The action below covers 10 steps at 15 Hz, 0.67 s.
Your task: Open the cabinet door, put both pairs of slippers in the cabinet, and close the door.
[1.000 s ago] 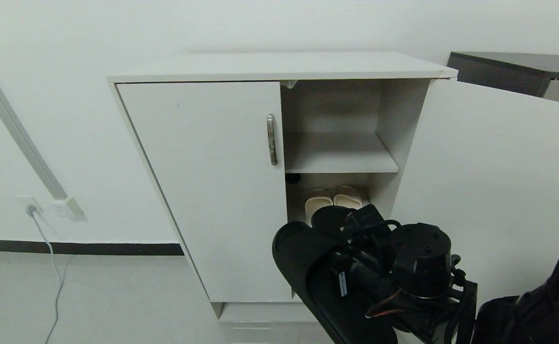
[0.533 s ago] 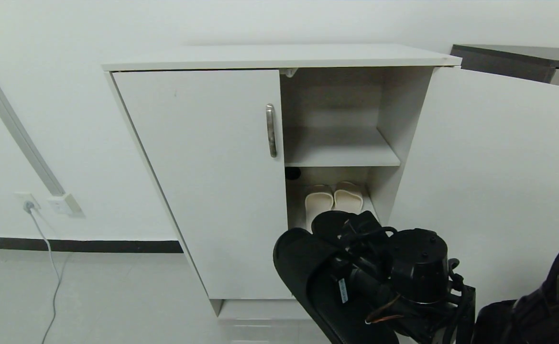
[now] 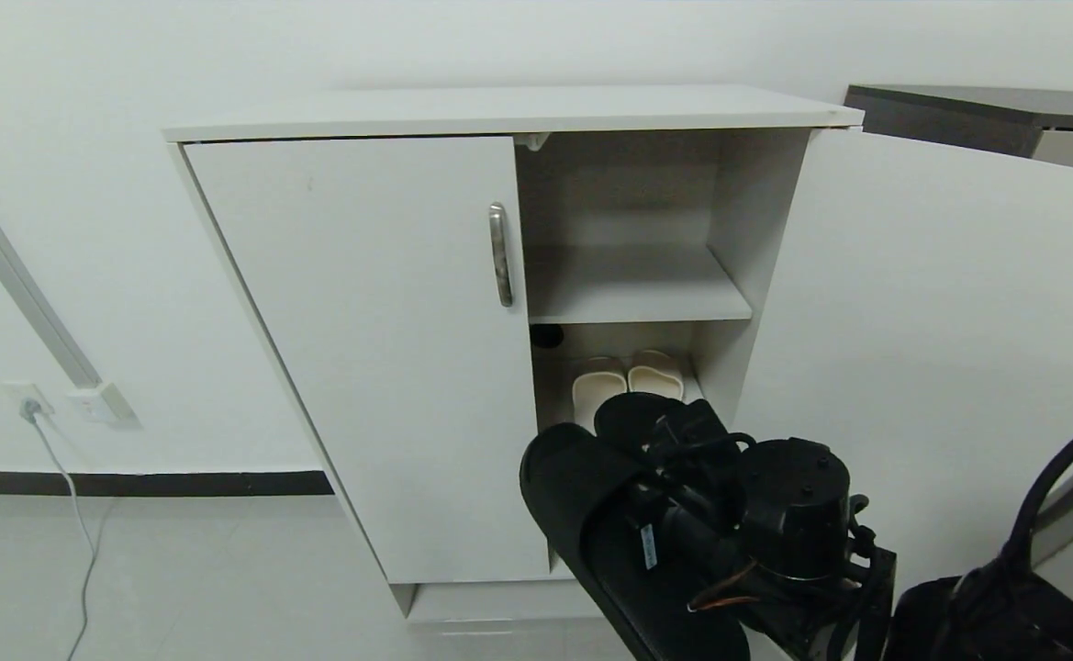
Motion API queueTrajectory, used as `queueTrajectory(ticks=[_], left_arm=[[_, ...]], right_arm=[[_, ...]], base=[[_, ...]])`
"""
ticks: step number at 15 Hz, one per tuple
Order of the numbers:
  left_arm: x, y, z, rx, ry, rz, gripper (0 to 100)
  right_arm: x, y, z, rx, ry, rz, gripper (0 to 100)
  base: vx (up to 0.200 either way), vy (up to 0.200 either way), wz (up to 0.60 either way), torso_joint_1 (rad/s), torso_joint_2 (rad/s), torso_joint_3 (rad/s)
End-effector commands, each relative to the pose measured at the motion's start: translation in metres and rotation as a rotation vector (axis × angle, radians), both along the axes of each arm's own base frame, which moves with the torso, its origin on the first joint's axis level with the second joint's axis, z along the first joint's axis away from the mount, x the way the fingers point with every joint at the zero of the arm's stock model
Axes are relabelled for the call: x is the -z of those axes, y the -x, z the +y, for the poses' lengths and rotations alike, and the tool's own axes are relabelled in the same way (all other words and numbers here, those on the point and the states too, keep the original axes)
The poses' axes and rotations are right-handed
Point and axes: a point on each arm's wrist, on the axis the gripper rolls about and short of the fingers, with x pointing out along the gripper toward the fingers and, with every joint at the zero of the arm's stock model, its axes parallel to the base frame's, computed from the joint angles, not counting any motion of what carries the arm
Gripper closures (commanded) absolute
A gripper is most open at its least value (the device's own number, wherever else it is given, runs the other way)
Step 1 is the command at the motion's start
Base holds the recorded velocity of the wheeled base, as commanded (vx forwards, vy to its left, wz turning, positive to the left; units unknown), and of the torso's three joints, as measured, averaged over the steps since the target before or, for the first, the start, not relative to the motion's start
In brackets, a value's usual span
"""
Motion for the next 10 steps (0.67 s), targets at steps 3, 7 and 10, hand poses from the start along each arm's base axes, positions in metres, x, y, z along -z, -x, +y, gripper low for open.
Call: queueTrajectory(ticks=[3, 7, 10], left_arm=[[0.000, 0.000, 0.000, 0.000, -0.001, -0.001, 100], [0.000, 0.000, 0.000, 0.001, -0.001, 0.000, 100], [0.000, 0.000, 0.000, 0.001, -0.001, 0.000, 100]], right_arm=[[-0.008, -0.024, 0.023, 0.218, 0.029, -0.004, 100], [-0.036, -0.027, 0.037, 0.395, 0.022, 0.043, 100], [-0.074, -0.021, 0.036, 0.415, -0.016, 0.101, 100]], base=[[0.000, 0.000, 0.00, 0.000, 0.00, 0.000], [0.000, 0.000, 0.00, 0.000, 0.00, 0.000], [0.000, 0.000, 0.00, 0.000, 0.00, 0.000]])
